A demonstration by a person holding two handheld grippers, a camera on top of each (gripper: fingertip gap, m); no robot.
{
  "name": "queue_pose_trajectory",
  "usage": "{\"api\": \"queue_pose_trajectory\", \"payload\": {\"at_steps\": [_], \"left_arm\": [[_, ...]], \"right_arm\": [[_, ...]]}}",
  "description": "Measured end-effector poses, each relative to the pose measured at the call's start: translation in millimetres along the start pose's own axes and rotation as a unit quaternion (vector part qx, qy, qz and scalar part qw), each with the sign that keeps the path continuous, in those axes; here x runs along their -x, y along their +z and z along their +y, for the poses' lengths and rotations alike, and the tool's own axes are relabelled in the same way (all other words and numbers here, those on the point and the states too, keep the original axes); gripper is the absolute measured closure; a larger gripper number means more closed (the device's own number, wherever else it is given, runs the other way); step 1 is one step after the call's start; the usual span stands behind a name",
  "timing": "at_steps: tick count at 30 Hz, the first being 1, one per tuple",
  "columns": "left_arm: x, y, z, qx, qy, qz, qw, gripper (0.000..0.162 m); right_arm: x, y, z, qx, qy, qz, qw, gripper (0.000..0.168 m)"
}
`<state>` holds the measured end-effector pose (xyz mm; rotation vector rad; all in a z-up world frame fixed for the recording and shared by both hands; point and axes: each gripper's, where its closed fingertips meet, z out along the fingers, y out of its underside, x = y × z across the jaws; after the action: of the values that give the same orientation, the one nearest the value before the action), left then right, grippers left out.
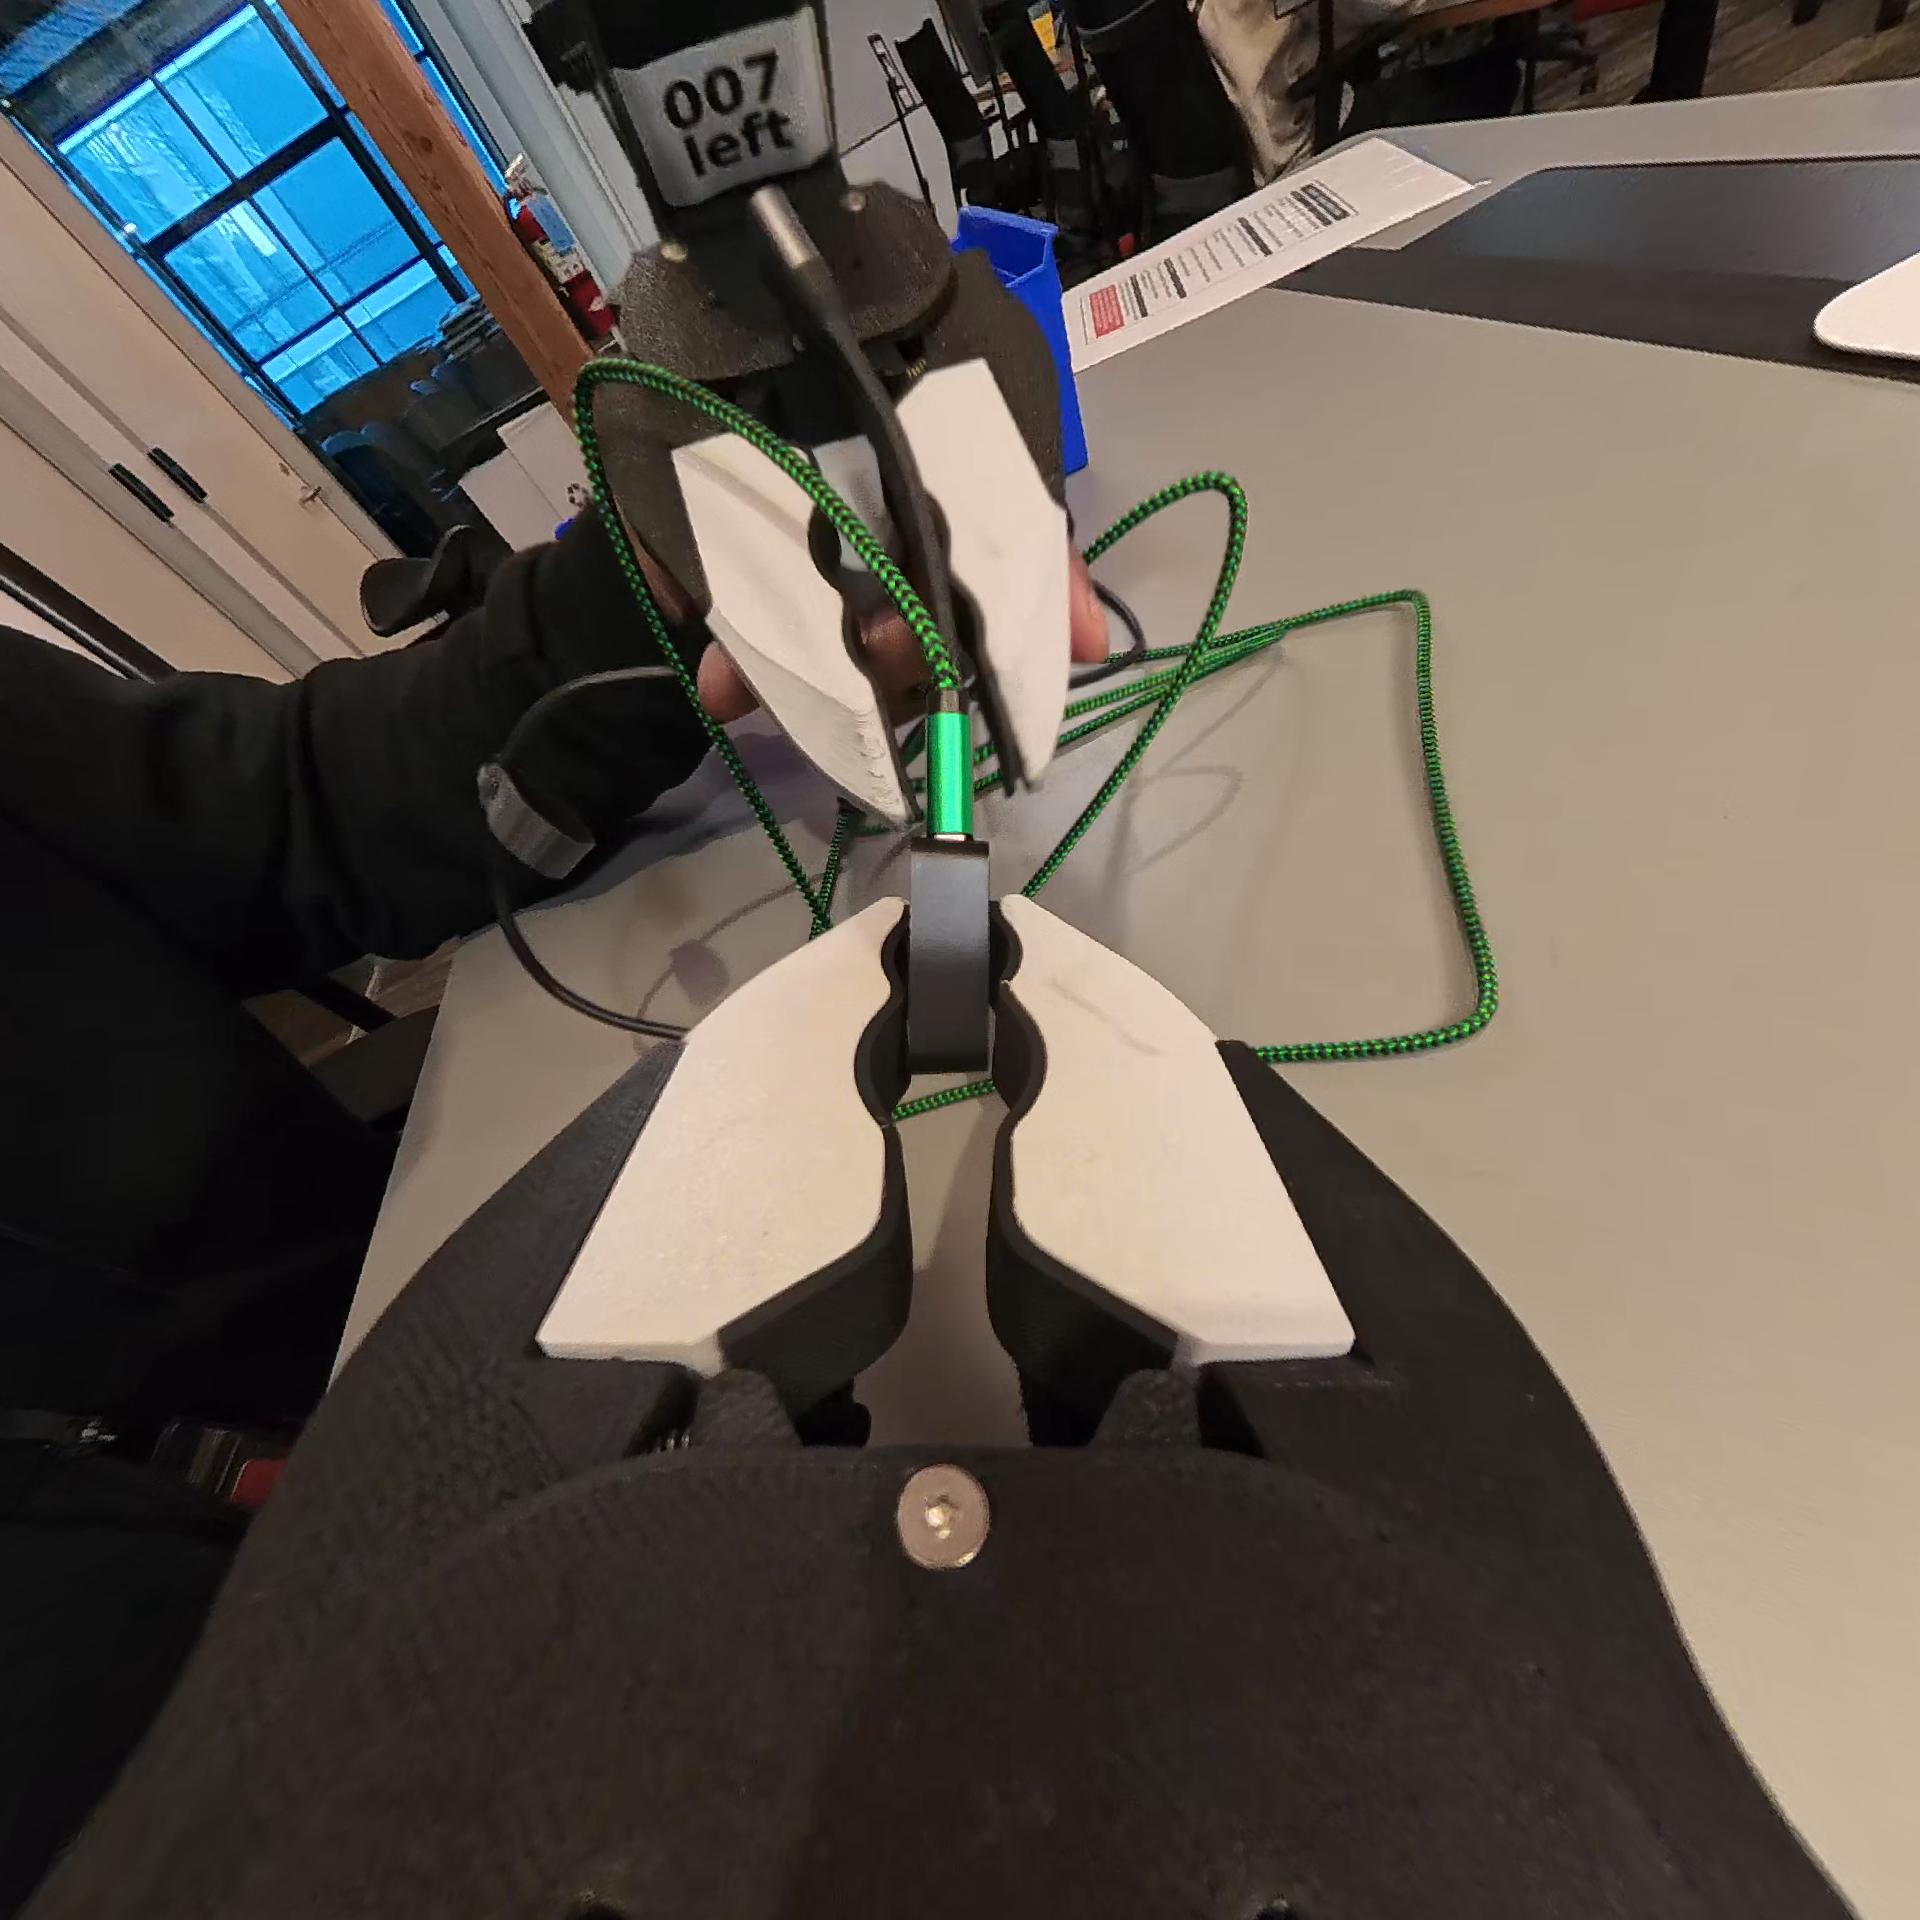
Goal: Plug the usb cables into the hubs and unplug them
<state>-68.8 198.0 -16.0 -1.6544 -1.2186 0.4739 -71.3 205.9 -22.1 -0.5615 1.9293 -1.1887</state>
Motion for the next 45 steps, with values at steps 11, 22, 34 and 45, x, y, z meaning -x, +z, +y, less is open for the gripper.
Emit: {"api": "queue_pose_trajectory", "payload": {"at_steps": [11,22,34,45], "left_arm": [[2.0,-5.1,-6.9,-0.091,-0.085,0.026,0.992,0.158],[-4.5,-15.5,-10.4,-0.181,-0.142,0.045,0.972,0.156],[-1.6,-22.9,5.2,-0.188,-0.194,0.083,0.959,0.158],[61.3,-92.1,28.6,-0.215,-0.255,-0.082,0.939,0.157]], "right_arm": [[-2.8,-1.4,-12.7,-0.055,0.044,-0.009,0.997,0.156],[9.4,14.8,-13.6,-0.078,0.055,-0.054,0.994,0.157],[10.1,26.9,-5.3,-0.043,0.081,-0.067,0.993,0.158],[-26.6,19.3,6.4,-0.010,0.136,0.014,0.991,0.158]]}}
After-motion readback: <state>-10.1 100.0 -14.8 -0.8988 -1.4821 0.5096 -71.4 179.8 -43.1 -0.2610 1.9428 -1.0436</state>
